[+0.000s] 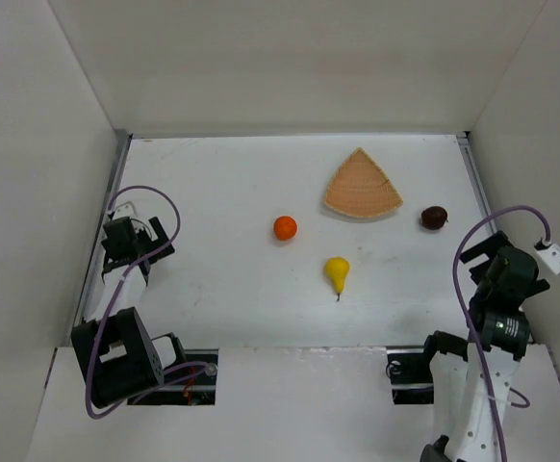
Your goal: Place and organize the fake fruits in the fruit bowl
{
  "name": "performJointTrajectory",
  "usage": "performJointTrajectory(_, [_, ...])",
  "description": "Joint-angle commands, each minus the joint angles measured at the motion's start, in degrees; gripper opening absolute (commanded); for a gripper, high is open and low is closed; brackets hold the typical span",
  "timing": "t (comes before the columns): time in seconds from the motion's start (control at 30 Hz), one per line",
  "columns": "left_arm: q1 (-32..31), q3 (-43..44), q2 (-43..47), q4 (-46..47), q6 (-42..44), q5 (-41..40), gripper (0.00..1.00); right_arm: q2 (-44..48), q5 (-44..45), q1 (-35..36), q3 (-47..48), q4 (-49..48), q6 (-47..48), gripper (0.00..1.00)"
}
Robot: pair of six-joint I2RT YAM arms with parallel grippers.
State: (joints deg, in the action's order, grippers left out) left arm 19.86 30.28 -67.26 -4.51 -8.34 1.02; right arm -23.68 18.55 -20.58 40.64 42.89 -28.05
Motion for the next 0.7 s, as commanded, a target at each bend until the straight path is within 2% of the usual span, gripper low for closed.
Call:
performJointTrajectory(0.0, [0.32,1.72,0.64,0.82,-0.19,5.73,1.0,-1.54,-0.78,1.54,0.23,-1.5,0.98,1.0])
performJointTrajectory(0.17, [-1.44,3.02,0.47,-2.06,7.44,17.07,1.0,-6.1,-4.04,4.88,0.14,-2.9,2.21,1.0])
performJointTrajectory(0.27, [-5.91,8.63,-1.02,-6.72,11.41,18.58,0.99,-8.04,-4.22,7.08,-0.04,-3.87,2.91,1.0])
performJointTrajectory(0.33, [-11.96,14.16,-3.12,-9.8,13.95,16.92,0.99,-8.66,-3.96,8.92,-0.3,-4.75,2.92,1.0])
performJointTrajectory(0.53, [-36.56,30.96,-13.49,-17.72,25.9,9.27,1.0,-9.27,-3.6,13.32,-2.06,-8.52,1.6,1.0])
performJointTrajectory(0.67, [-46.34,37.55,-22.27,-16.67,28.46,9.0,1.0,-10.24,-3.34,17.36,-2.41,-9.14,0.46,1.0])
